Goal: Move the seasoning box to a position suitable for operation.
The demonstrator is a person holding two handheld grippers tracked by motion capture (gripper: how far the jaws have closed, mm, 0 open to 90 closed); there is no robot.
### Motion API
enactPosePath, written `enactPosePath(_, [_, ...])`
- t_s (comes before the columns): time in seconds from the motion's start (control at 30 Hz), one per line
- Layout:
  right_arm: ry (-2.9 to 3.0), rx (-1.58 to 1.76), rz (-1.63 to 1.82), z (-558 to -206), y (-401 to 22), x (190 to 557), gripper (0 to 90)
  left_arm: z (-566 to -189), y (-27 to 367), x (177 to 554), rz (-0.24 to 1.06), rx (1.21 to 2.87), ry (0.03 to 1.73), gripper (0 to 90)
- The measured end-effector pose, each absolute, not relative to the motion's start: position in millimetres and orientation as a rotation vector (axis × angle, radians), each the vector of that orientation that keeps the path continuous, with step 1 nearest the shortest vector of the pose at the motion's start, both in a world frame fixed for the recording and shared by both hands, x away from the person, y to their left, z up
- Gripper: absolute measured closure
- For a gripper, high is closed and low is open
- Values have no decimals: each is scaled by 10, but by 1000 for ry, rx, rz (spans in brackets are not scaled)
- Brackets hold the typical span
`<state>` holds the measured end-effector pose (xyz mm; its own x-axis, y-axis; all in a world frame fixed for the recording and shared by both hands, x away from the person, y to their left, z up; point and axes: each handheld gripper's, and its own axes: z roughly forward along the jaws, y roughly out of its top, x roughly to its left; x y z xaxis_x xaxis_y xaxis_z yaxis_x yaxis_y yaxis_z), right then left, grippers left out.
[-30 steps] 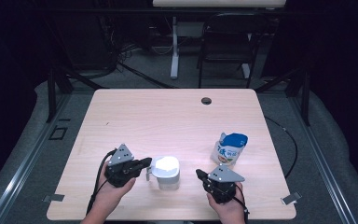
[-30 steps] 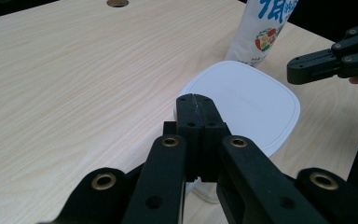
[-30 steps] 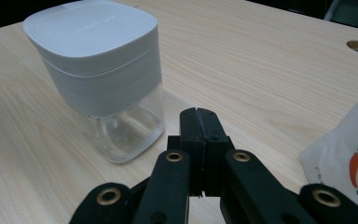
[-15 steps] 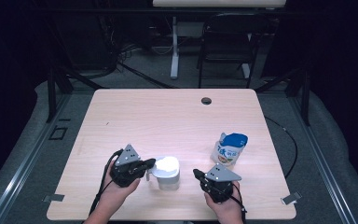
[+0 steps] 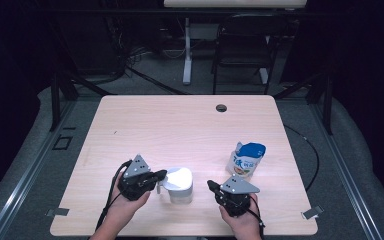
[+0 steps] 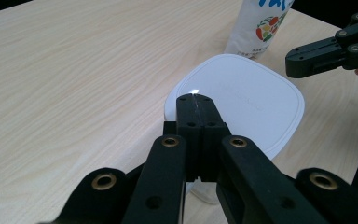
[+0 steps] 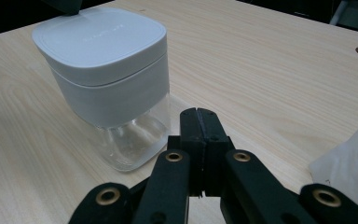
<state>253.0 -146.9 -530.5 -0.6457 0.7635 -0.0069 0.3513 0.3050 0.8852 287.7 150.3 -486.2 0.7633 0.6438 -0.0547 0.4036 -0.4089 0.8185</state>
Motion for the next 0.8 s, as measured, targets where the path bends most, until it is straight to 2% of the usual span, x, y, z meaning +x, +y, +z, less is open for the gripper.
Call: enactPosePath(0.8, [2230, 889, 1305, -5215, -1253, 2587, 900, -4885, 1525, 2873, 325, 2029, 797, 900])
